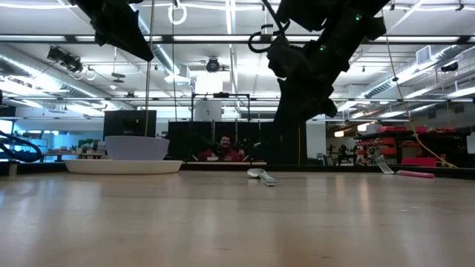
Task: Set table place
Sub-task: Put the silver spoon into the purple bowl
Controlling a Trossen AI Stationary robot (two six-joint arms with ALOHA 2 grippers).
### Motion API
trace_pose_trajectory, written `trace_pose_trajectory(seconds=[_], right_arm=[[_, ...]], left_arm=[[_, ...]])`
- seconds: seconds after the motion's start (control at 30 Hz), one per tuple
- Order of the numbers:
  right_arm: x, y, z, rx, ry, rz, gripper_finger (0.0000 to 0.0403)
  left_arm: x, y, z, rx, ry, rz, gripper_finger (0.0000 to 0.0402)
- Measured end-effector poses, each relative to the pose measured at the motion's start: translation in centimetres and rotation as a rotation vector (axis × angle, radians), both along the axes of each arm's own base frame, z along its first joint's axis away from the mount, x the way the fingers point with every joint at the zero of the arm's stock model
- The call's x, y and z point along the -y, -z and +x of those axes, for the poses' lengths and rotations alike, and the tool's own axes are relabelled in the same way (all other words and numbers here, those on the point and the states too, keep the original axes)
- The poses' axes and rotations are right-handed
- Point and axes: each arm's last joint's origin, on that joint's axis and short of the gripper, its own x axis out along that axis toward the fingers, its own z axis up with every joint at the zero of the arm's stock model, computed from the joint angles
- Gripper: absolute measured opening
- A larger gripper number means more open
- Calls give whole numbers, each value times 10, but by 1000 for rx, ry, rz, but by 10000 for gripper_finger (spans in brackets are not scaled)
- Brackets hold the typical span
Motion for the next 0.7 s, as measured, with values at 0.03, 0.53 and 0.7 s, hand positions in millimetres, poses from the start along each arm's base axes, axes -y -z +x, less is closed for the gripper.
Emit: trace_pose_trajectory(seconds=[0.03, 0.53, 0.7], right_arm=[[1, 3, 2, -2, -4, 20, 73], [30, 23, 39, -81, 39, 89, 84], [29, 31, 51, -180, 93, 122, 84]], left_arm=[[1, 0, 0, 2, 4, -3, 48], [7, -1, 1, 20, 31, -6, 40], [7, -1, 1, 20, 31, -6, 40]])
